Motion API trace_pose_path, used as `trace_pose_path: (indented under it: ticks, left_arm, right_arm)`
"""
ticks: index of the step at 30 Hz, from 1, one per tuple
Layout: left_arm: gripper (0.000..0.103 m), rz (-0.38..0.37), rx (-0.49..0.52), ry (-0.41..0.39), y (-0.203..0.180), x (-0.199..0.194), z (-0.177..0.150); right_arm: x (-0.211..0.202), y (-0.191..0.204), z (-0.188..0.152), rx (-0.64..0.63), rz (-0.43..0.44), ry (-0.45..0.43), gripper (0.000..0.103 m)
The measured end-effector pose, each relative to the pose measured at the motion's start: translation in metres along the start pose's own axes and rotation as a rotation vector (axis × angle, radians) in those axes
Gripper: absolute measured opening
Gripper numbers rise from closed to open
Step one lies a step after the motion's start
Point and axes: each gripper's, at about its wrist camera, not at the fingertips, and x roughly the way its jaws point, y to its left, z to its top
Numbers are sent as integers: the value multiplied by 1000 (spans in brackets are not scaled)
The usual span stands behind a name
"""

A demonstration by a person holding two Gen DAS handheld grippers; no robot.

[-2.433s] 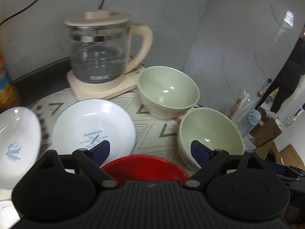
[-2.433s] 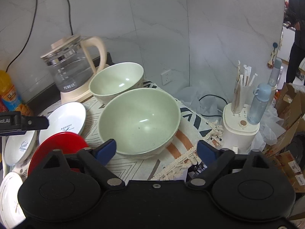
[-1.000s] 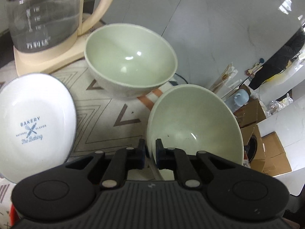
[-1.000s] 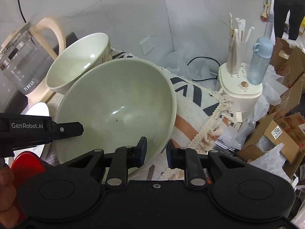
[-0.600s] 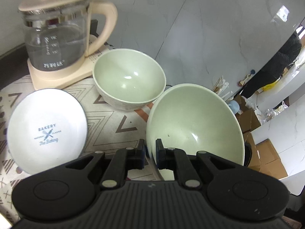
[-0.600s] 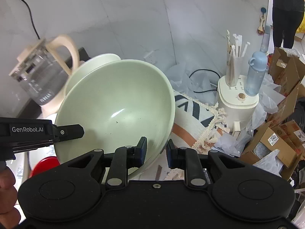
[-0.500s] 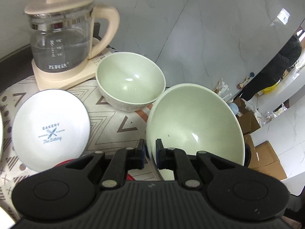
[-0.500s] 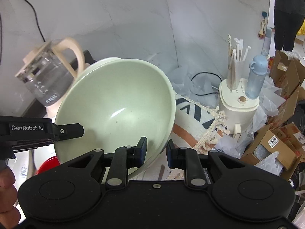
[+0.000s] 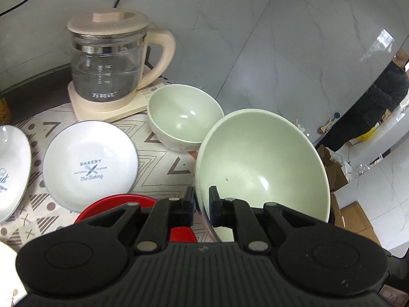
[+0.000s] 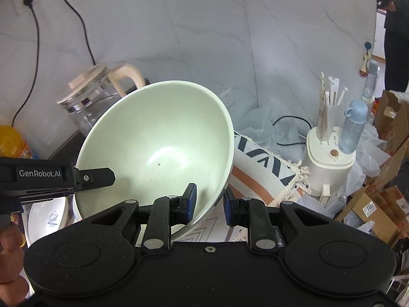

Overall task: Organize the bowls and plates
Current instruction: 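Lift the large green bowl and carry it over the red bowl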

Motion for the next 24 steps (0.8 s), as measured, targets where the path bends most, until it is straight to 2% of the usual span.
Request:
trace_pose_path:
  ticks: [11,24]
  left_arm:
    - [9,48,-70,-17,21,-25,-17]
    - [9,116,-164,-12,50,-41,-43]
  right_arm:
    - [-15,19,-11,-69,60,-3,23]
    - [-13,46,-24,-182,140,44,24]
